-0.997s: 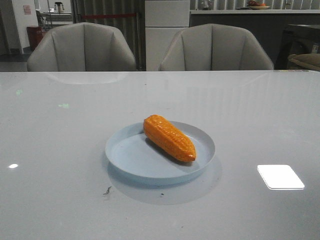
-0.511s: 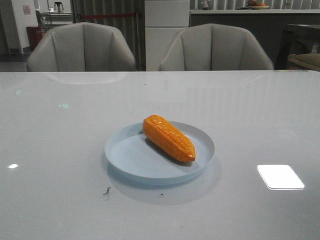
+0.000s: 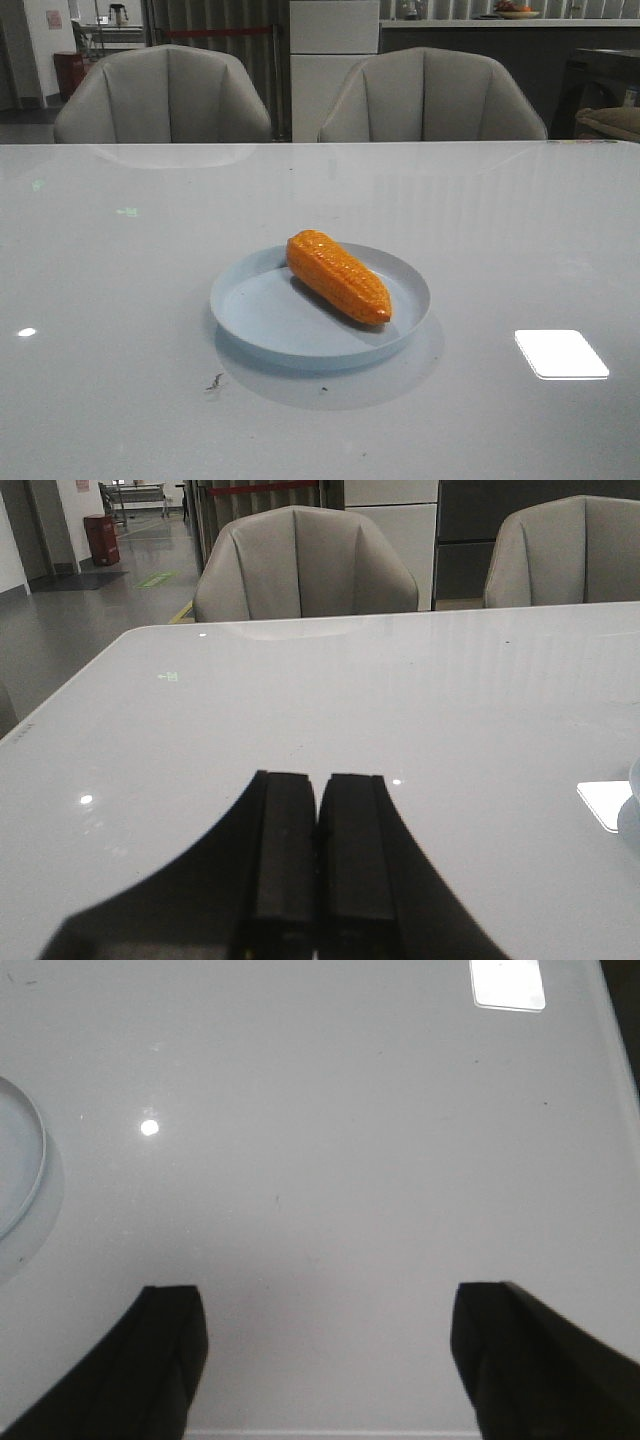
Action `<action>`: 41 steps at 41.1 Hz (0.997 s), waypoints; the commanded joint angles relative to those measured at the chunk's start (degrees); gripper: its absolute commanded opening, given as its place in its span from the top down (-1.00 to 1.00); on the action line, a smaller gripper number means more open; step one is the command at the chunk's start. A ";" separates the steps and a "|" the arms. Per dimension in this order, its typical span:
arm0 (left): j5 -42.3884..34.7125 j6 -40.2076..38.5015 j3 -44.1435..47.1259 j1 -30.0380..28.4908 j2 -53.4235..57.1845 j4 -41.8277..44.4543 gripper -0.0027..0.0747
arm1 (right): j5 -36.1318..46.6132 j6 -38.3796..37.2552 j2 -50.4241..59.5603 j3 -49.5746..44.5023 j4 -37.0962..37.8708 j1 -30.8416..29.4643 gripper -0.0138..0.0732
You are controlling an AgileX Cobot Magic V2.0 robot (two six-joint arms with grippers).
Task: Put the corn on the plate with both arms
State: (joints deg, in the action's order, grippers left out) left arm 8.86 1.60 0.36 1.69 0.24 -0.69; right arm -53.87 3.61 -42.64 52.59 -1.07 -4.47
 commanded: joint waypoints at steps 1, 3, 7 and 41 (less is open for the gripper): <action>-4.55 -0.05 0.11 -0.10 0.50 -0.65 0.70 | 8.75 0.18 2.80 -1.42 1.07 -0.20 -0.56; -4.55 -0.05 0.11 -0.10 0.50 -0.65 0.70 | 12.39 0.18 4.66 -3.64 0.25 -0.03 -0.41; -4.55 -0.05 0.11 -0.10 0.50 -0.65 0.70 | 21.76 0.18 9.15 -10.99 -2.61 0.05 -0.06; -4.55 -0.05 0.11 -0.10 0.50 -0.65 0.70 | 47.53 -0.24 44.26 -53.33 0.66 8.51 0.53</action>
State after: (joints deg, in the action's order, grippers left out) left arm 8.87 1.60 0.36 1.69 0.24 -0.69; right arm -9.84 3.38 0.51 -1.63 -0.54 3.96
